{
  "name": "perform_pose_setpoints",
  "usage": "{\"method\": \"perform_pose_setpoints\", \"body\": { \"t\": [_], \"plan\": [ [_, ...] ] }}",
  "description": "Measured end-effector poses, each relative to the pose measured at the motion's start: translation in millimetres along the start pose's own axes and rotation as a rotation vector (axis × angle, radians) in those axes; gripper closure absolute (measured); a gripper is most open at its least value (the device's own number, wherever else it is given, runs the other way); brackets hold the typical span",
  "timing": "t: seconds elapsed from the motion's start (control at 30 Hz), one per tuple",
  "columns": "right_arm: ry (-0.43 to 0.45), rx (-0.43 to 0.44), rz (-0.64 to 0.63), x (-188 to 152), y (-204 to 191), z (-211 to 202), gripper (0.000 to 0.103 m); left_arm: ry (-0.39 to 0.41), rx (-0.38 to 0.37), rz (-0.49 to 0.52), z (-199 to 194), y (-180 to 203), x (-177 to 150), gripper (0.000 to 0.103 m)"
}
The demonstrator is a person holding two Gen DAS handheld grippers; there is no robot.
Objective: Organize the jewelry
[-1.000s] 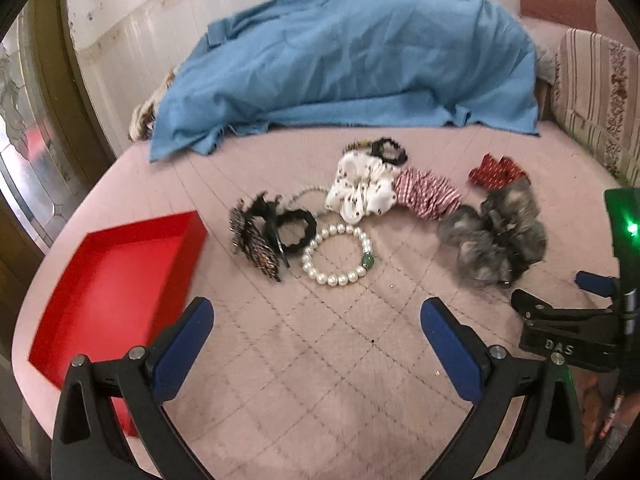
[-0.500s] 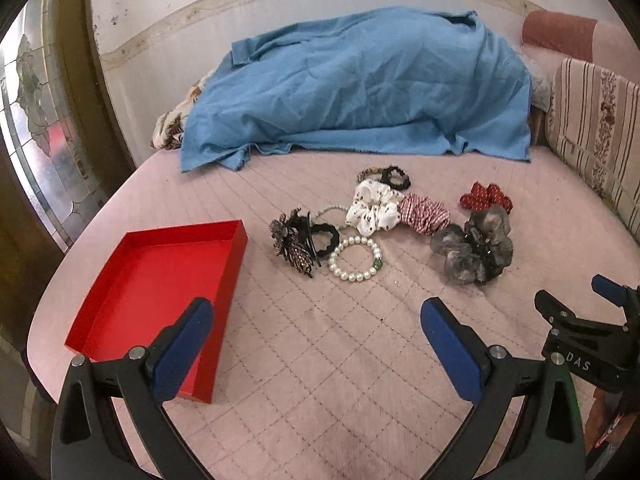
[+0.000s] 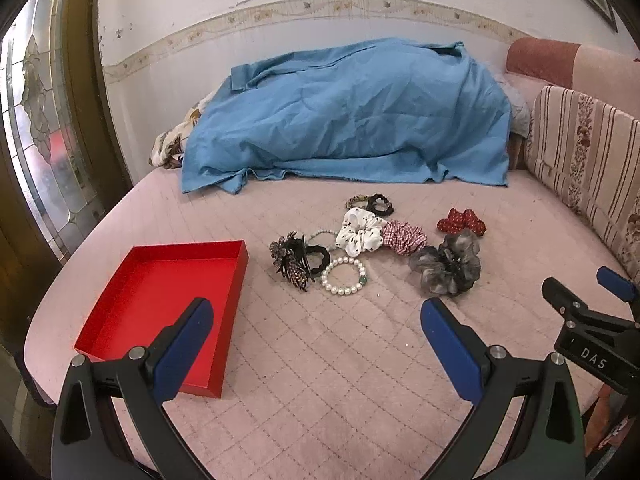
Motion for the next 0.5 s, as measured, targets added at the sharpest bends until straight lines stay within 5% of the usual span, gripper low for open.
{"method": "perform_pose_setpoints", "body": {
  "t": [0.5],
  "plan": [
    [0.138, -0.009, -0.005, 29, -3, -58, 0.006, 0.082, -0.026, -0.006, -50, -6, 13, 0.0]
  ]
}}
Point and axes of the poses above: each gripper's, at about its wrist camera, not at the fingertips, and z roughly the way its jaws point, y to its right, x to its top, the point moved 9 cm from there along z, roughly the way its jaws point, and after that the axes turned 3 degrees about -y, right-handed, at the moved point
